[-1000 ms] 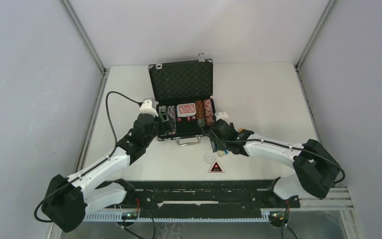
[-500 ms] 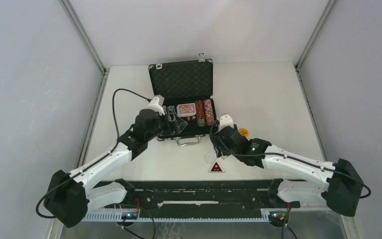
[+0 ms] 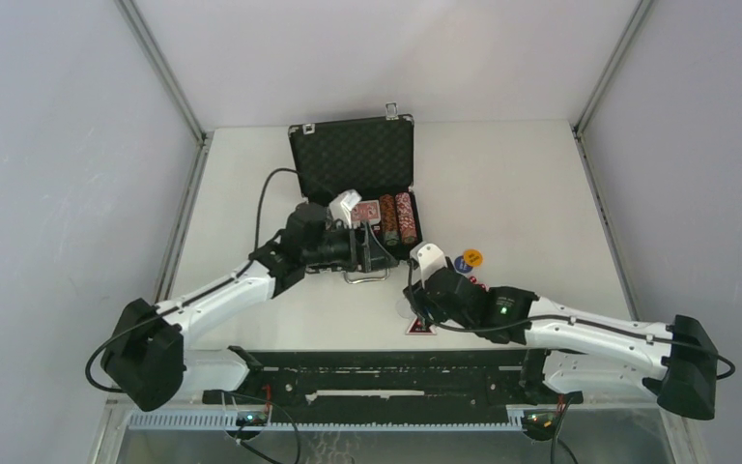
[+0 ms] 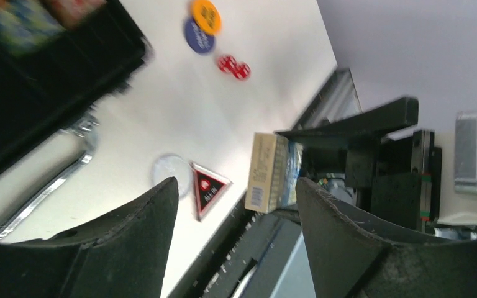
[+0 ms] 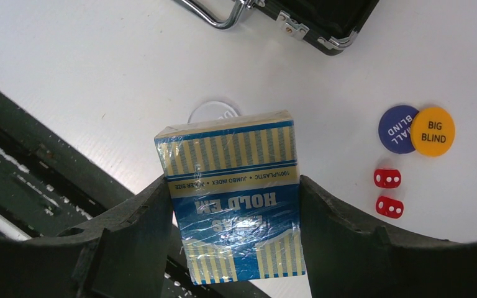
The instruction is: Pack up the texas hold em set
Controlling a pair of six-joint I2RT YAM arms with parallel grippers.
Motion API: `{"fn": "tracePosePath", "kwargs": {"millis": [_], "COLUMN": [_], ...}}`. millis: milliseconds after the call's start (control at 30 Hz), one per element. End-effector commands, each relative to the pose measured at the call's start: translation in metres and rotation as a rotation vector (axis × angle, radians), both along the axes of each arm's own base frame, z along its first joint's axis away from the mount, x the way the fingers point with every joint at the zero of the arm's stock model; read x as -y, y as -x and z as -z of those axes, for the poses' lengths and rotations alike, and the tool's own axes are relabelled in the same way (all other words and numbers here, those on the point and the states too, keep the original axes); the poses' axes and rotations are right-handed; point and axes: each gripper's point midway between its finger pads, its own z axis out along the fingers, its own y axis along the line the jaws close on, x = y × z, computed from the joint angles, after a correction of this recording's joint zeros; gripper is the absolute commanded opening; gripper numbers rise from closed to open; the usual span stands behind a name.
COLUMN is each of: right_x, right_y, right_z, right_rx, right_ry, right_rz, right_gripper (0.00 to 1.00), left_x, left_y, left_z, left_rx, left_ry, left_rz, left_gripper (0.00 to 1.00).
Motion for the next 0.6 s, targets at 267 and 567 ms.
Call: {"fn": "tracePosePath", "kwargs": {"millis": [267,567], "right_x": [-0.016,-0.022], "right_y": [0.013,0.016], "right_z": [-0.071,-0.068], "right_rx": [0.115,0.091], "right_ry": [-0.289,-0.300], "right_rz": [-0.133,-0.142], "right_gripper": [0.02,0.02], "left_x": [0.041,0.055], "left_y": [0.040,0.053], "left_z": [-0.036,-0.056], "left_rx": [-0.009,-0.050], "left_ry": [0.143,0.262], "left_rz": [0.284,0.390], "left_gripper": [0.72,0.72]}}
